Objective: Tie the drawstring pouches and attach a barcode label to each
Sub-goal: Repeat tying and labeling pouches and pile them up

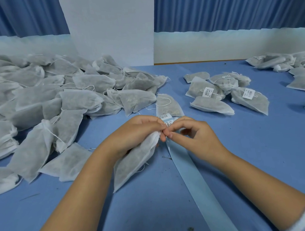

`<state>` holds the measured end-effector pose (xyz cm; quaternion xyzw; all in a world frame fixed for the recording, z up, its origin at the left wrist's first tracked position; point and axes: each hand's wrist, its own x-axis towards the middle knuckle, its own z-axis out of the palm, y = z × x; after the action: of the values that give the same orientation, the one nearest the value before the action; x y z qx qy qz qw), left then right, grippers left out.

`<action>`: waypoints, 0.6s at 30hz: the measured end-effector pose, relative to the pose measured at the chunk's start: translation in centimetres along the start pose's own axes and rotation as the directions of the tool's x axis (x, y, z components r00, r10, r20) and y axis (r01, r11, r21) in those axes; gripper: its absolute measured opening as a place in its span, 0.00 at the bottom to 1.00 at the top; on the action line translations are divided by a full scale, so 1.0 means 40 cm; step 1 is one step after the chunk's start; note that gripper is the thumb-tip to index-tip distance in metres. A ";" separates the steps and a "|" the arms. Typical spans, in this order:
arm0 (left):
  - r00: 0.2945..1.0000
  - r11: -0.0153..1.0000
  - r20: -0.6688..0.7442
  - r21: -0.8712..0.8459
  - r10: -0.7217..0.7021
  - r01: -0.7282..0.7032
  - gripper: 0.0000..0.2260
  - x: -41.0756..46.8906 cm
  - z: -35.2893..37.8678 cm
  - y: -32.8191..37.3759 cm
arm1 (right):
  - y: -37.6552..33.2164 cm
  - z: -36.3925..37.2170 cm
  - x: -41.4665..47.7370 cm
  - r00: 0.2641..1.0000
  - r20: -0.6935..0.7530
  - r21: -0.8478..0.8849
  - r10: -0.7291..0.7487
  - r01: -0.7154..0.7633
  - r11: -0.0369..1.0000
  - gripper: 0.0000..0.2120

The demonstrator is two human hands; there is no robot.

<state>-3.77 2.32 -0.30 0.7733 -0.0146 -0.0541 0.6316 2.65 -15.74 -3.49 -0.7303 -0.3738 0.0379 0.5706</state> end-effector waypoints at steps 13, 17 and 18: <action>0.974 0.972 -0.217 0.233 0.062 -0.010 0.12 0.019 0.000 -0.021 | -0.006 0.011 -0.006 0.999 -0.045 -0.055 0.024 -0.027 0.998 0.09; 0.973 0.971 -0.221 0.238 0.060 -0.006 0.10 0.019 -0.002 -0.018 | -0.003 0.008 -0.006 0.997 -0.038 0.108 0.069 -0.064 0.992 0.16; 0.975 0.970 -0.215 0.243 0.060 -0.006 0.10 0.018 -0.002 -0.017 | -0.002 0.008 -0.006 0.998 -0.032 0.114 0.057 -0.053 0.992 0.17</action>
<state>-3.07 2.45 -1.02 0.8452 0.0363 0.0447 0.5314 2.28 -15.62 -3.64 -0.7073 -0.3408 0.0620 0.6162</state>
